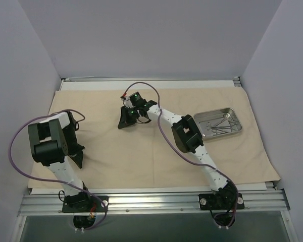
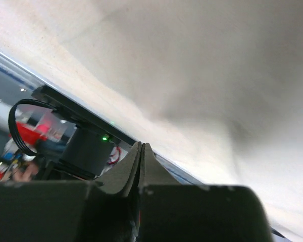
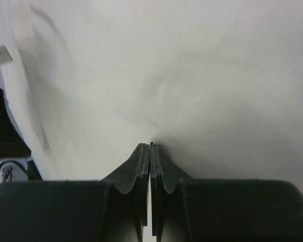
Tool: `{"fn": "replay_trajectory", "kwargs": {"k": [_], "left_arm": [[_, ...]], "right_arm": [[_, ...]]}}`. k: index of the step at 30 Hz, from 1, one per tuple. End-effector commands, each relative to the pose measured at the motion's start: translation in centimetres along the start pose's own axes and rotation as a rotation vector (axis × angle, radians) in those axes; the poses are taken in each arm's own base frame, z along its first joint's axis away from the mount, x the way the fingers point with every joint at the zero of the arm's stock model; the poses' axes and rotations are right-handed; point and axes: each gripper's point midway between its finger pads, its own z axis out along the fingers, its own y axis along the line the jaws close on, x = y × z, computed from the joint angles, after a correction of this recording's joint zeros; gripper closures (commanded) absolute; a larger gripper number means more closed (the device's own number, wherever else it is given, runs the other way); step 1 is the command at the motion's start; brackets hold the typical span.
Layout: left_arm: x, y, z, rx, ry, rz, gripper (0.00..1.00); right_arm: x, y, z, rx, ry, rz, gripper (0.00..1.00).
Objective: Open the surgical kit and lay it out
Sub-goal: Smooth out the surgical kit at the center of the board.
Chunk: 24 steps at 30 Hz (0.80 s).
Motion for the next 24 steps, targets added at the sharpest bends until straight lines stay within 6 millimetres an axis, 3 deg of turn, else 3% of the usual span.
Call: {"fn": "replay_trajectory", "kwargs": {"k": [1,3,6,10,13,14,16,17,20,24], "left_arm": [[1.2,0.6,-4.8,0.127,-0.053,-0.042,0.98],[0.4,-0.7,-7.3,0.253,-0.128,-0.050,0.98],[-1.7,-2.9,-10.6,0.397,-0.234,-0.036,0.98],[-4.8,-5.8,-12.7,0.495,-0.302,-0.003,0.98],[-7.0,-9.0,-12.8,0.574,-0.308,0.055,0.98],[-7.5,-9.9,-11.9,0.570,-0.287,0.070,0.98],[-9.3,-11.3,-12.3,0.595,-0.316,0.078,0.98],[-10.0,-11.9,-11.2,0.573,-0.294,0.083,0.98],[-11.8,-12.7,-10.2,0.543,-0.283,0.073,0.98],[-13.3,-12.5,-8.7,0.487,-0.246,0.027,0.98]], "right_arm": [[0.6,6.6,-2.9,-0.144,0.018,-0.100,1.00],[1.9,8.9,-3.2,-0.182,0.045,-0.138,0.98],[4.4,10.4,-2.3,-0.196,0.098,-0.162,0.94],[7.1,11.7,-1.1,-0.218,0.155,-0.186,0.92],[8.6,12.9,-0.4,-0.258,0.187,-0.193,0.92],[9.2,13.0,-0.2,-0.268,0.203,-0.190,0.97],[10.3,13.3,0.3,-0.286,0.221,-0.184,1.00],[11.2,12.9,0.6,-0.289,0.242,-0.168,1.00],[13.3,12.8,1.2,-0.312,0.290,-0.149,1.00],[16.6,10.6,2.0,-0.253,0.372,-0.135,1.00]]}}
